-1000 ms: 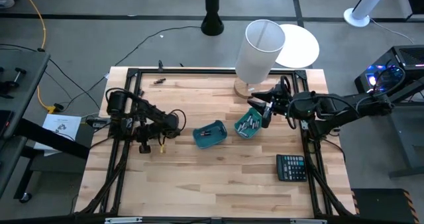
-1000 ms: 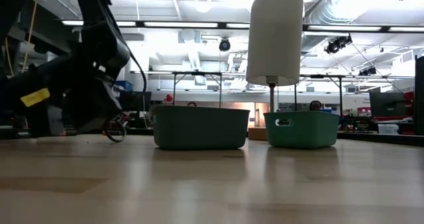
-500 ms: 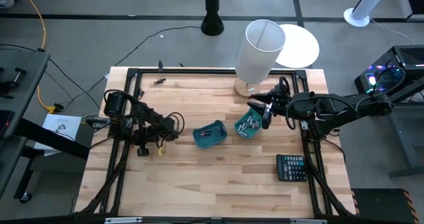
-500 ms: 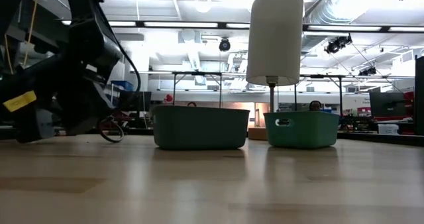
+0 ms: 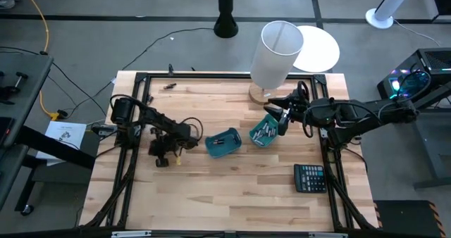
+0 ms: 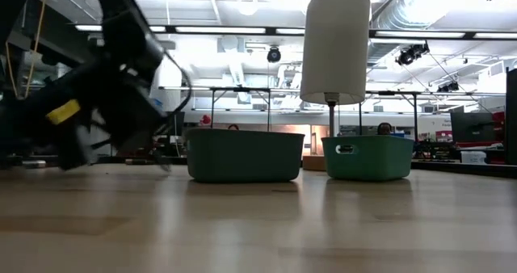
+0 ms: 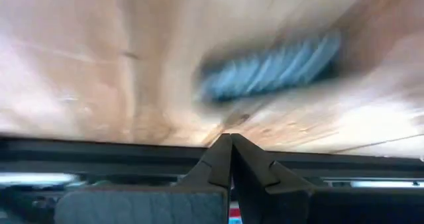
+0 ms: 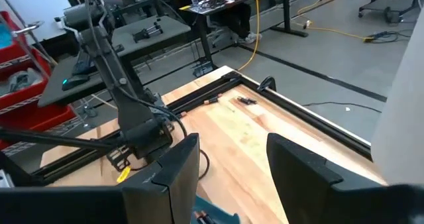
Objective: Sort batteries
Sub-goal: Put the black battery into the blue bin
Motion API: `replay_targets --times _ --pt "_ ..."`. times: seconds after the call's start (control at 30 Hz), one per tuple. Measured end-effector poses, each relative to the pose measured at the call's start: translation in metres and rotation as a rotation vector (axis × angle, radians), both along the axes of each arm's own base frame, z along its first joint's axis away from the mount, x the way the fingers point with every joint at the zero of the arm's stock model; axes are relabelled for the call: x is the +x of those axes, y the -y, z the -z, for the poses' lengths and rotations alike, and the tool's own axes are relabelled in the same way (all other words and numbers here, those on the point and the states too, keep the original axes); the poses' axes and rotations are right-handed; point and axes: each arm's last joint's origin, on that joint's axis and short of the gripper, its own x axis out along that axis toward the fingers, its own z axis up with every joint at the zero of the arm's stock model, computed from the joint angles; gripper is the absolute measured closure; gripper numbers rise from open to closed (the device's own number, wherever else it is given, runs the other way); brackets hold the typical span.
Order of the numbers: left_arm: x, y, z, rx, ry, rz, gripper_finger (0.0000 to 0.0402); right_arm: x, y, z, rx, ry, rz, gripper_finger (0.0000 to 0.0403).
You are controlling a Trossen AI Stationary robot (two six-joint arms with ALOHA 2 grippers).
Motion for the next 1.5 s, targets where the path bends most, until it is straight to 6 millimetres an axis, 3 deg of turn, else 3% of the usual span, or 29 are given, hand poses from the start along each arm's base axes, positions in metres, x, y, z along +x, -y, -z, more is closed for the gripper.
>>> replay_targets --times 0.1,0.33,0.7,0.87,1.07,1.23,1.37,1.5 --pt "0.014 -0.001 -0.013 0.023 0.055 0.021 0.0401 0.0 0.0 0.0 0.004 0.002 0.004 0.0231" --pt "0.019 -0.002 -0.044 0.074 0.145 0.055 0.0401 0.004 -0.001 0.003 0.011 -0.008 0.005 0.0231" --pt "0.022 -0.012 -0.101 0.293 0.714 0.179 0.0401 0.012 -0.003 0.009 0.02 -0.039 -0.018 0.0231" --pt "0.027 -0.036 -0.1 0.301 0.758 0.227 0.0376 0.013 -0.003 0.009 0.028 -0.03 -0.02 0.0231" --pt "0.026 -0.051 -0.096 0.187 0.736 0.354 0.0299 0.013 -0.004 0.009 0.049 -0.025 -0.037 0.0231" --pt "0.027 -0.033 -0.096 0.033 0.769 0.291 0.023 0.013 -0.004 0.009 0.053 -0.024 -0.036 0.0231" --pt "0.026 -0.013 -0.09 0.047 0.758 0.463 0.0193 0.013 -0.004 0.009 0.051 -0.023 -0.03 0.0231" --pt "0.026 -0.007 -0.085 0.109 0.773 0.552 0.0173 0.013 -0.003 0.009 0.047 -0.022 -0.017 0.0231"
